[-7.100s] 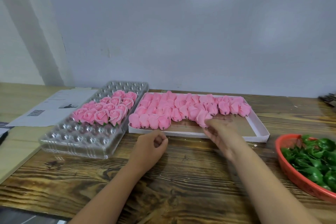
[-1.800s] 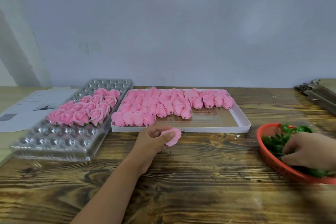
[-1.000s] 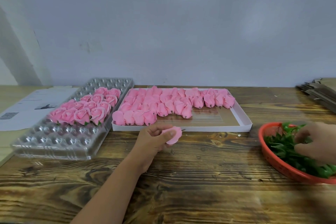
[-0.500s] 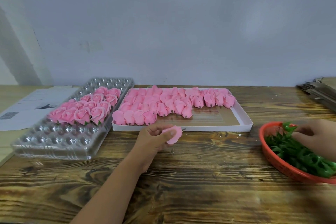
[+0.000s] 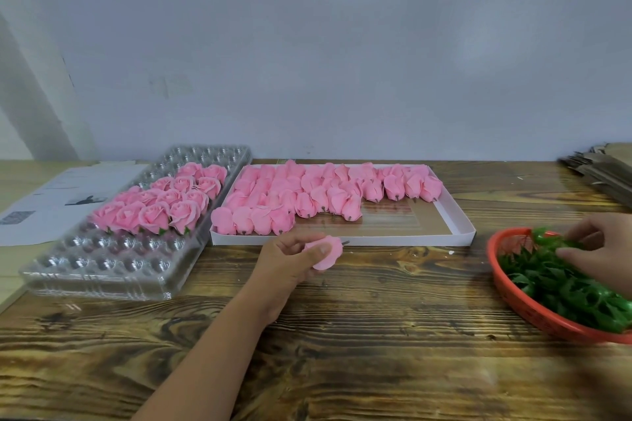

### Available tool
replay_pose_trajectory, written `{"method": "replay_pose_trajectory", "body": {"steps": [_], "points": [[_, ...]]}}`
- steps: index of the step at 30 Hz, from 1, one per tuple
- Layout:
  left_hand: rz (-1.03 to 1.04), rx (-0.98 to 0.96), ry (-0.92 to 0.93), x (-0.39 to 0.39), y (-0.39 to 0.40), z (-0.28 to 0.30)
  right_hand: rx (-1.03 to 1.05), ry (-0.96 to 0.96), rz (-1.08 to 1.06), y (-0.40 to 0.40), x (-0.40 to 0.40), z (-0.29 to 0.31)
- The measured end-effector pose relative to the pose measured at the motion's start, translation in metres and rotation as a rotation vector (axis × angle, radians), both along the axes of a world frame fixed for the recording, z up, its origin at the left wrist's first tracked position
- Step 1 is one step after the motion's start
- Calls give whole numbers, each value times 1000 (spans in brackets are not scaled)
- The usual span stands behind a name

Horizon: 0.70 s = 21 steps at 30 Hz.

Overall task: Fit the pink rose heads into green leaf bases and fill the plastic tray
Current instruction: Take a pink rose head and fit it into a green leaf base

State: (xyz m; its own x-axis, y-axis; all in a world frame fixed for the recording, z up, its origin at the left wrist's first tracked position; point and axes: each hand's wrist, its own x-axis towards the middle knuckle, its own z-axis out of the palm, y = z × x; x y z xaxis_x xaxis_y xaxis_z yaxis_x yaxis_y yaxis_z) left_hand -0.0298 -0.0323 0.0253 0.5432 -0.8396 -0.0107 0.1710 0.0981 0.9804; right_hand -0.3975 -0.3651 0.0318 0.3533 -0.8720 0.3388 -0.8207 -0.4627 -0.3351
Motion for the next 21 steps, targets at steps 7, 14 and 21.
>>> {"method": "replay_pose_trajectory", "body": {"steps": [7, 14, 21], "points": [[4, -1, 11, 0, 0, 0, 124, 347, 60, 100, 63, 47], [2, 8, 8, 0, 0, 1, 221, 363, 39, 103, 73, 52], [-10, 3, 7, 0, 1, 1, 251, 413, 70, 95, 78, 50]]}}
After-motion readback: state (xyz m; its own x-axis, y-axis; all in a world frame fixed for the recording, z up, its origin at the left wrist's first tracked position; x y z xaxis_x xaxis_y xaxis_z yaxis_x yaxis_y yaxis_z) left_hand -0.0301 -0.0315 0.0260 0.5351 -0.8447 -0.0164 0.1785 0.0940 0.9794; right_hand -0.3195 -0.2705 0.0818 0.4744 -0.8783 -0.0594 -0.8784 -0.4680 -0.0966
